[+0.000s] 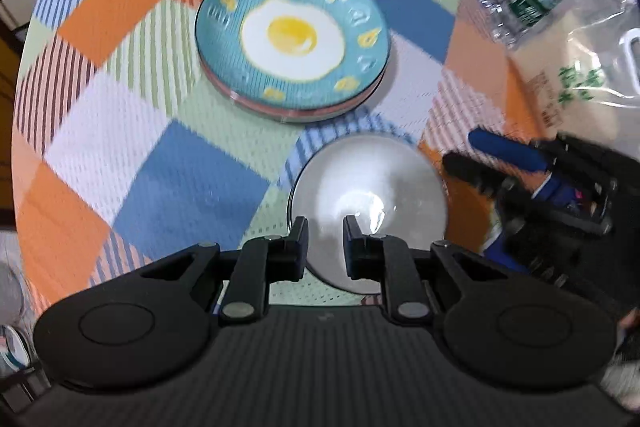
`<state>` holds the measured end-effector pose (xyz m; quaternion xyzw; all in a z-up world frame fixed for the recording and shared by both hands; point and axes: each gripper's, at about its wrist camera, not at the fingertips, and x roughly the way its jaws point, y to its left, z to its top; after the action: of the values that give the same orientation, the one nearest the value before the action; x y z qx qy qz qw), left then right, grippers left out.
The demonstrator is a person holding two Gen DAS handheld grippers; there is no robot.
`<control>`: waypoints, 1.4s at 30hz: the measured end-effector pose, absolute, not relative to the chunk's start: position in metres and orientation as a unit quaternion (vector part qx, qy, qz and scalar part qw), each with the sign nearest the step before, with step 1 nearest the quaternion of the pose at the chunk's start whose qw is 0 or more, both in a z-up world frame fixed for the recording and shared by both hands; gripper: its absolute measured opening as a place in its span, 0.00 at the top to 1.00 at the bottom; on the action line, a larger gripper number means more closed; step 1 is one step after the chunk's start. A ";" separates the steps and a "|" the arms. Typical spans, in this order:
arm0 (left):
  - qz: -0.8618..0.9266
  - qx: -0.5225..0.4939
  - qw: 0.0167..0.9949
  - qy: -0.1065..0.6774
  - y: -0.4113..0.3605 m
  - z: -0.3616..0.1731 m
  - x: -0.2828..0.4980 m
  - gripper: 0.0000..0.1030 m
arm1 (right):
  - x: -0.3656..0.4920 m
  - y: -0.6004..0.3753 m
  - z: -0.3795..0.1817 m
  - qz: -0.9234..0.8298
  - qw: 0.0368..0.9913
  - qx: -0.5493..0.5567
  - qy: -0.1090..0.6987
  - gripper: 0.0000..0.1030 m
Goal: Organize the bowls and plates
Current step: 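Lower the second bowl into the first bowl and open the right gripper, then move the right gripper to the rim of the third white bowl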
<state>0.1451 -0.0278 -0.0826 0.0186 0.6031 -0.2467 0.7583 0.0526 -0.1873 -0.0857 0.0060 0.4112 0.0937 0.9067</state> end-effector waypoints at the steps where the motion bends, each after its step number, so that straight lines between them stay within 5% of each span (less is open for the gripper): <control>1: -0.249 0.024 0.758 0.602 -0.029 -0.077 0.149 0.84 | 0.055 -0.195 -0.078 0.099 0.911 0.016 0.401 0.70; 9: -0.251 0.071 0.774 0.577 -0.042 -0.041 0.198 0.81 | 0.098 -0.253 -0.026 0.122 0.912 0.077 0.383 0.67; 14: -0.263 0.073 0.794 0.543 -0.056 -0.023 0.226 0.68 | 0.144 -0.282 -0.016 0.108 0.905 0.089 0.403 0.60; 24: -0.279 -0.014 0.819 0.501 -0.083 -0.048 0.295 0.65 | 0.227 -0.323 -0.072 0.067 0.848 0.245 0.466 0.57; 34: -0.243 -0.127 0.834 0.479 -0.120 -0.117 0.371 0.63 | 0.287 -0.331 -0.117 -0.024 0.845 0.238 0.478 0.54; 42: -0.187 -0.016 0.854 0.485 -0.159 -0.148 0.385 0.67 | 0.324 -0.328 -0.155 -0.061 0.855 0.195 0.477 0.52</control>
<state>0.3854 -0.1589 -0.1479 -0.0163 0.4845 -0.1868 0.8545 0.3235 -0.3285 -0.1554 0.1947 0.4772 -0.0608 0.8548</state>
